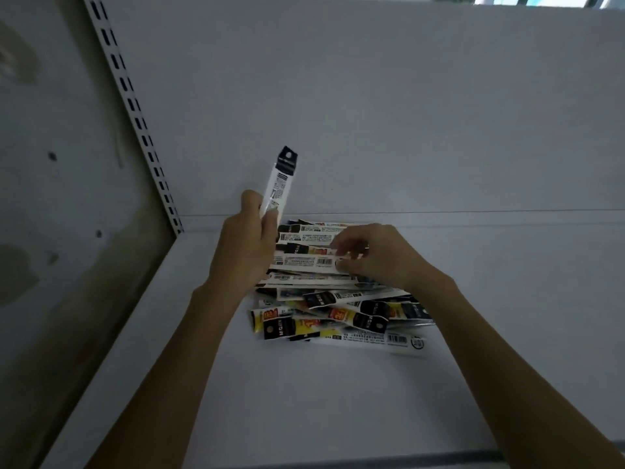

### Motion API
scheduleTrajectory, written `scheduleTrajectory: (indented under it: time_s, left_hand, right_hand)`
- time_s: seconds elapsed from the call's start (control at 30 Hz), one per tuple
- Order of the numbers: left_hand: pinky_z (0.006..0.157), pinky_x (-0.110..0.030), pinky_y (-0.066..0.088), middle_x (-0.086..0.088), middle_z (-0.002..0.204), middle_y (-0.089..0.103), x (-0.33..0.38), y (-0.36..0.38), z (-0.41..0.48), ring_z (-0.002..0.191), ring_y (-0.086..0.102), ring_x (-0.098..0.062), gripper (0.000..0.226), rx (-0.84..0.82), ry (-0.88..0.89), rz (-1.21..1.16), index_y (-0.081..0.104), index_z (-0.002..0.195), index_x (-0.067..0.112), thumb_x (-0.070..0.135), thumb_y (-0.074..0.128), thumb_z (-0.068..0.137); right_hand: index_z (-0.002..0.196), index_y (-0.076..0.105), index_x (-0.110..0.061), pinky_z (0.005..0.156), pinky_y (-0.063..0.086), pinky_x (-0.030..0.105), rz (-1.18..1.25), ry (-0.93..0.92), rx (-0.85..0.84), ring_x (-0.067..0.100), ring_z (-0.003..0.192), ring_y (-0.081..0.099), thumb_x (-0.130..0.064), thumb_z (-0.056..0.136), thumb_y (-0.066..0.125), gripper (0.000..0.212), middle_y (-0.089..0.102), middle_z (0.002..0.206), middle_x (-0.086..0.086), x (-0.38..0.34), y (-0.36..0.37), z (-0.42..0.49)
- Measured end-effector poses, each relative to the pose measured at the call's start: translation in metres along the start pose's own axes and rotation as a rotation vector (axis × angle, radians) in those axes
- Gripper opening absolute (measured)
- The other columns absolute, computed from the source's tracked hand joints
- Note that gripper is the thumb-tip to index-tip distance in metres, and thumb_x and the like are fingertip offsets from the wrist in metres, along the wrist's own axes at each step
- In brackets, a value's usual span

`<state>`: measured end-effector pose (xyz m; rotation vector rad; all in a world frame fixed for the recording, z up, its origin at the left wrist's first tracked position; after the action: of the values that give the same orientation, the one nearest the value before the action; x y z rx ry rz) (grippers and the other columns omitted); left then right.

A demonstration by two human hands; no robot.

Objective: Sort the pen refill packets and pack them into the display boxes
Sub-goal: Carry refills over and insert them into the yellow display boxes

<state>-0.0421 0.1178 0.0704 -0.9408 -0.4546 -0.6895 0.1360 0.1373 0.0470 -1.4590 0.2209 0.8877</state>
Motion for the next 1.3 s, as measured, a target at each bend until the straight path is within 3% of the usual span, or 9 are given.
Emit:
scheduleTrajectory:
  time_s: [0.1, 0.27, 0.33, 0.5, 0.7, 0.8, 0.97, 1.1, 1.3]
  left_hand:
    - [0.038, -0.013, 0.040, 0.004, 0.077, 0.057, -0.019, -0.012, -0.003, 0.049, 0.053, -0.006, 0.003, 0.056, -0.205, -0.175, 0.033, 0.099, 0.010, 0.012, 0.035, 0.099]
    - [0.056, -0.026, 0.042, 0.001, 0.080, 0.056, -0.039, -0.008, -0.018, 0.060, 0.051, -0.013, 0.016, 0.050, -0.504, -0.407, 0.036, 0.109, 0.016, 0.013, 0.040, 0.094]
    - [0.064, -0.030, 0.044, 0.000, 0.082, 0.053, -0.036, 0.001, -0.020, 0.066, 0.051, -0.013, 0.027, 0.018, -0.554, -0.461, 0.038, 0.114, 0.013, 0.029, 0.045, 0.094]
    - [0.065, -0.028, 0.045, 0.005, 0.079, 0.055, -0.027, 0.006, -0.018, 0.071, 0.054, -0.006, 0.022, 0.050, -0.456, -0.407, 0.042, 0.116, 0.014, 0.020, 0.043, 0.095]
    - [0.046, -0.022, 0.046, 0.002, 0.071, 0.058, -0.023, -0.006, -0.024, 0.046, 0.053, -0.006, 0.012, 0.078, -0.381, -0.442, 0.040, 0.105, 0.016, 0.017, 0.046, 0.096]
    - [0.057, -0.029, 0.040, 0.000, 0.072, 0.051, -0.022, 0.001, -0.027, 0.059, 0.047, -0.014, 0.019, 0.004, -0.393, -0.342, 0.045, 0.106, 0.014, 0.026, 0.050, 0.093]
    - [0.058, -0.027, 0.033, -0.004, 0.075, 0.045, -0.017, 0.012, -0.030, 0.066, 0.042, -0.016, 0.017, -0.134, -0.436, -0.342, 0.050, 0.107, 0.011, 0.017, 0.040, 0.094]
    - [0.065, -0.035, 0.047, -0.008, 0.082, 0.053, 0.003, 0.022, -0.029, 0.069, 0.050, -0.017, 0.027, -0.165, -0.335, -0.336, 0.050, 0.108, 0.009, 0.028, 0.033, 0.100]
    - [0.048, -0.012, 0.039, 0.001, 0.072, 0.052, 0.032, 0.038, -0.025, 0.060, 0.050, -0.006, 0.018, -0.107, -0.180, -0.334, 0.044, 0.094, 0.017, 0.028, 0.030, 0.100]
  right_hand:
    - [0.110, 0.065, -0.017, 0.066, 0.040, 0.015, -0.151, 0.027, -0.092, 0.011, 0.084, 0.051, -0.010, 0.081, 0.065, 0.029, 0.056, 0.093, -0.002, -0.003, 0.010, 0.008]
    - [0.103, 0.065, -0.016, 0.051, 0.038, 0.010, 0.020, 0.018, 0.185, 0.011, 0.071, 0.053, -0.006, 0.085, 0.059, 0.021, 0.054, 0.085, -0.003, -0.023, 0.001, 0.011]
    - [0.100, 0.065, -0.015, 0.049, 0.040, 0.007, 0.098, -0.033, 0.125, 0.002, 0.064, 0.051, -0.007, 0.084, 0.062, 0.019, 0.053, 0.079, -0.009, -0.042, 0.012, 0.005]
    - [0.112, 0.062, -0.018, 0.068, 0.045, 0.014, 0.010, -0.203, -0.251, 0.006, 0.080, 0.058, -0.025, 0.076, 0.073, 0.038, 0.062, 0.095, -0.008, -0.068, 0.047, -0.011]
    - [0.105, 0.064, -0.017, 0.077, 0.045, 0.029, -0.548, 0.077, -0.006, 0.021, 0.098, 0.056, -0.035, 0.089, 0.056, 0.026, 0.061, 0.103, 0.001, 0.004, 0.004, 0.006]
    - [0.098, 0.068, -0.015, 0.074, 0.051, 0.033, -0.502, 0.139, -0.028, 0.020, 0.086, 0.059, -0.032, 0.091, 0.053, 0.023, 0.065, 0.097, 0.003, 0.019, 0.012, 0.006]
    - [0.091, 0.069, -0.009, 0.055, 0.041, 0.027, -0.325, 0.067, 0.257, 0.022, 0.069, 0.056, -0.021, 0.091, 0.053, 0.020, 0.066, 0.085, 0.007, -0.008, -0.004, 0.002]
    - [0.094, 0.070, -0.007, 0.055, 0.050, 0.020, -0.002, -0.059, 0.392, 0.012, 0.061, 0.058, -0.014, 0.091, 0.054, 0.018, 0.063, 0.080, 0.001, -0.041, -0.004, -0.004]
    - [0.101, 0.065, -0.004, 0.065, 0.036, 0.008, -0.049, -0.267, 0.276, 0.014, 0.073, 0.045, 0.000, 0.091, 0.047, 0.022, 0.051, 0.082, 0.009, -0.055, 0.008, -0.014]
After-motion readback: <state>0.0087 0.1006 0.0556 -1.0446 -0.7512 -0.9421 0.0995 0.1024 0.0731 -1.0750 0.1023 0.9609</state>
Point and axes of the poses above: each hand's wrist, its own z-axis towards the middle knuckle, its own y-axis out of the palm, x = y × z, the point moved 6 cm from there along z, towards the middle knuckle
